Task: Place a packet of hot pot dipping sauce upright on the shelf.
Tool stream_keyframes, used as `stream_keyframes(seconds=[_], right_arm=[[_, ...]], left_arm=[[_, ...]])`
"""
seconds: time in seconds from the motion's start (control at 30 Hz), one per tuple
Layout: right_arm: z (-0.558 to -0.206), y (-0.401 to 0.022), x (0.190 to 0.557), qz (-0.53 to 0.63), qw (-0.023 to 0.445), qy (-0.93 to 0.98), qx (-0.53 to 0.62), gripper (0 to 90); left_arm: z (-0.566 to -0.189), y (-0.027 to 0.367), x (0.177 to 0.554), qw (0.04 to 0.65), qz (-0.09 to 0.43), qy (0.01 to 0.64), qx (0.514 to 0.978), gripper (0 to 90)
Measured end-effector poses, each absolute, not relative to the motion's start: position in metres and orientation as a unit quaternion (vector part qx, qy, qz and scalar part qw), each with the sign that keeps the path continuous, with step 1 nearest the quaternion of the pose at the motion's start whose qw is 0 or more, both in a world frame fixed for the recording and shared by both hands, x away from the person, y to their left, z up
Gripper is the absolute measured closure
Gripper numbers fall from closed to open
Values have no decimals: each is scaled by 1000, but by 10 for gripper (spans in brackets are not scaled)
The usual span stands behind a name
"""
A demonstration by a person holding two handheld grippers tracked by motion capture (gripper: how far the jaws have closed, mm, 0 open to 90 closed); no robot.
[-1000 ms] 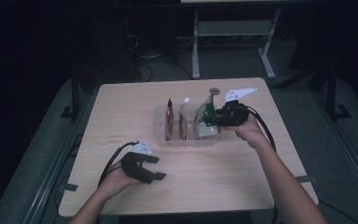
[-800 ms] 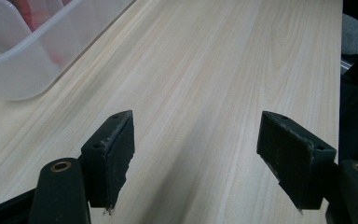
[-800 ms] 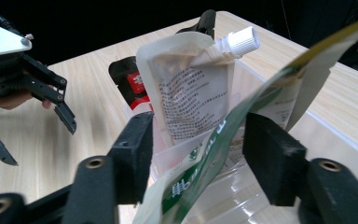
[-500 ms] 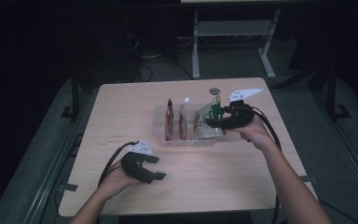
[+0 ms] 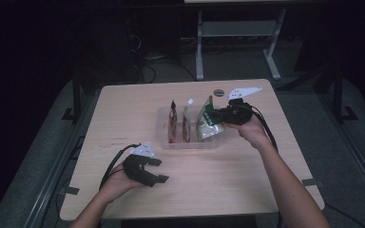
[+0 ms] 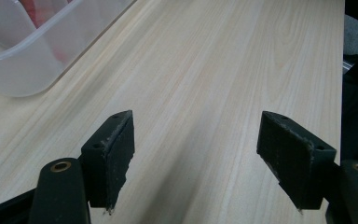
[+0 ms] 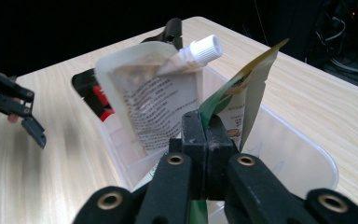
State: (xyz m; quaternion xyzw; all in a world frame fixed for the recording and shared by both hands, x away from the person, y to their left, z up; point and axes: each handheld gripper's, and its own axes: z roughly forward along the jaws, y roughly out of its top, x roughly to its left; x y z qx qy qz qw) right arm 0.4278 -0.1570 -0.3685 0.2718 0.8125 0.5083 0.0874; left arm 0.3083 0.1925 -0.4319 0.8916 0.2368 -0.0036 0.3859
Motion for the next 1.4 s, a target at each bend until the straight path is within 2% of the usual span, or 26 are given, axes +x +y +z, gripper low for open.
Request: stream_keyframes(seconds=[0.13,0.23,0.37,0.6,1.07,1.4], right_arm=[[-364,-158,425,513,84,812,266,624],[-361,-162,418,514,79,811,266,480],[-357,-171,405,504,82,818,264,380],[-360,-185,384,494,81,825,262,326],[-378,-199,346,479,103,836,249,272],[-396,-212,321,465,107,840,258,260]], left_arm=[[-432,193,308,384,-5,236,892,271],[-431,193,308,385,-2,235,892,271],[-430,192,308,385,0,232,893,271],[-429,193,308,385,4,229,894,270],[-423,197,303,389,39,221,894,211],[-427,215,288,375,55,236,895,174]])
